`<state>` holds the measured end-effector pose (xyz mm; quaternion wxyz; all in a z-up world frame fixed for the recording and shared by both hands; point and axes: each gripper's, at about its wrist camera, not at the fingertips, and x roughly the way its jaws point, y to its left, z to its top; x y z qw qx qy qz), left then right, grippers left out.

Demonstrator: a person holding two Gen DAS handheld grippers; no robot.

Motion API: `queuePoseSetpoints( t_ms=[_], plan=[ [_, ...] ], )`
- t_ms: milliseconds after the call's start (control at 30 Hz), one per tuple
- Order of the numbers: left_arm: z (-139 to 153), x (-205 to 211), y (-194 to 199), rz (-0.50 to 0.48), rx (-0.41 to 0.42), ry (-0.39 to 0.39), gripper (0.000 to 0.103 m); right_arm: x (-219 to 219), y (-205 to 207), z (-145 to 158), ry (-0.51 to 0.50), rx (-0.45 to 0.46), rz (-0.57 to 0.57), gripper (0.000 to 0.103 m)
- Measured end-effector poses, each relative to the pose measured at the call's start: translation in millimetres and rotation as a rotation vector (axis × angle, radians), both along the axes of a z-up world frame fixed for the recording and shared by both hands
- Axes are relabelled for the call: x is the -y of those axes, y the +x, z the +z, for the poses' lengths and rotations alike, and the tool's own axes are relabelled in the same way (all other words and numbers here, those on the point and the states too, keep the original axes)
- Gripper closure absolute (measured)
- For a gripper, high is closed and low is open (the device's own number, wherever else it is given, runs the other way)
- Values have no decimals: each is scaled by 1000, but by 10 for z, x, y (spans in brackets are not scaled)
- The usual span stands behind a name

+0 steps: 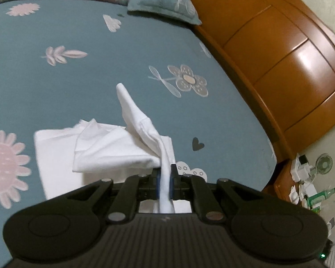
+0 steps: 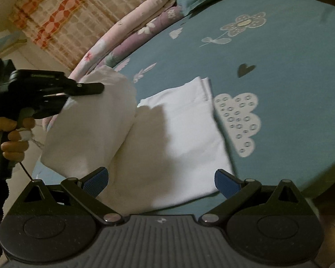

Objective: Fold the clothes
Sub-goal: 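Fold the held shirt edge over the shirt body with the left gripper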

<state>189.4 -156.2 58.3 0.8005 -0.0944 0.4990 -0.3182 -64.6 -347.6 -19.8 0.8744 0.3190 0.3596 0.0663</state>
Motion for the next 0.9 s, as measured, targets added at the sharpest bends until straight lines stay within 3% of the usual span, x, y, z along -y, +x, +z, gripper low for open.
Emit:
queuePoseSetpoints(
  t_ms=[500,900],
  plan=[
    [-597,765,79,-76,-60,113,97,287,-144,-21,-36,-37,-70,0],
    [-843,946,67,-95,-94,136,94,300,-80,-122,-49,-77,-71,0]
  ],
)
